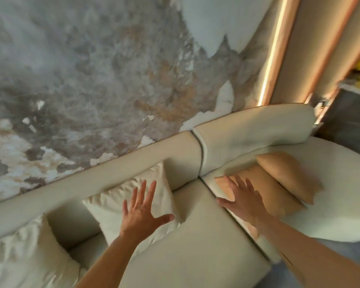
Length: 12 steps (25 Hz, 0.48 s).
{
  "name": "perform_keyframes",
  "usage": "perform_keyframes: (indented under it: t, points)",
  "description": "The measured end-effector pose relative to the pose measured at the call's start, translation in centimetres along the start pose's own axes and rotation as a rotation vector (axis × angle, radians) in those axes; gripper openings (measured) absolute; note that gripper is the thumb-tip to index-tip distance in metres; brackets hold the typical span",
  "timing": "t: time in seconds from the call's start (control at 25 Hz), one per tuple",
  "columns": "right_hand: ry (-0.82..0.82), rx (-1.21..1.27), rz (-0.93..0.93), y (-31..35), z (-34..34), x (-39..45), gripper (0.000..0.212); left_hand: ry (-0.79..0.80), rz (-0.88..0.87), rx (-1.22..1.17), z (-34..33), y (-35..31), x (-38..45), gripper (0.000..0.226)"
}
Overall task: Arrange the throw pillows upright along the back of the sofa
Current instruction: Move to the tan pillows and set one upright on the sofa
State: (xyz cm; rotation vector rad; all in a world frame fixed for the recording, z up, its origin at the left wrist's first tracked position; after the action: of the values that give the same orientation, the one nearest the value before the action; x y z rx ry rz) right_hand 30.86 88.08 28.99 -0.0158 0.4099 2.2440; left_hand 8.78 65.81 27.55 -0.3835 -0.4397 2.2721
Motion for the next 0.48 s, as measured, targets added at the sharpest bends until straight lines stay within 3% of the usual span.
perform_keyframes:
  t: [0.16, 0.32, 0.48]
  points:
    - [-0.133, 0.044, -0.134, -10.1, 8.4, -4.3, 0.112, 0.025, -0.138, 0.039, 0.1, -10.8, 0.8, 0.118]
    - [-0.215, -0.038, -0.274, -22.4, 15.1, -8.2, 0.094, 0.037, -0.294, 0.083, -1.9, -24.4, 2.5, 0.117]
    - [-0.215, -0.073, -0.360, -34.7, 19.2, -12.3, 0.087, 0.064, -0.339, 0.102, -6.2, -35.8, 3.2, 0.114]
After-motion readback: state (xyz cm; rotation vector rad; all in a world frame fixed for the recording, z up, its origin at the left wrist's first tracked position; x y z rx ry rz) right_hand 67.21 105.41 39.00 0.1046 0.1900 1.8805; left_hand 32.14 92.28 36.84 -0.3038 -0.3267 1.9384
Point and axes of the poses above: each hand's wrist, its own x-axis towards the middle knuckle, its own z-axis out of the back of the hand, y = z × x, the point moved 9 cm from there along x, towards the middle knuckle, and after that the axes turned 4 degrees about z, right-handed, at the moved point
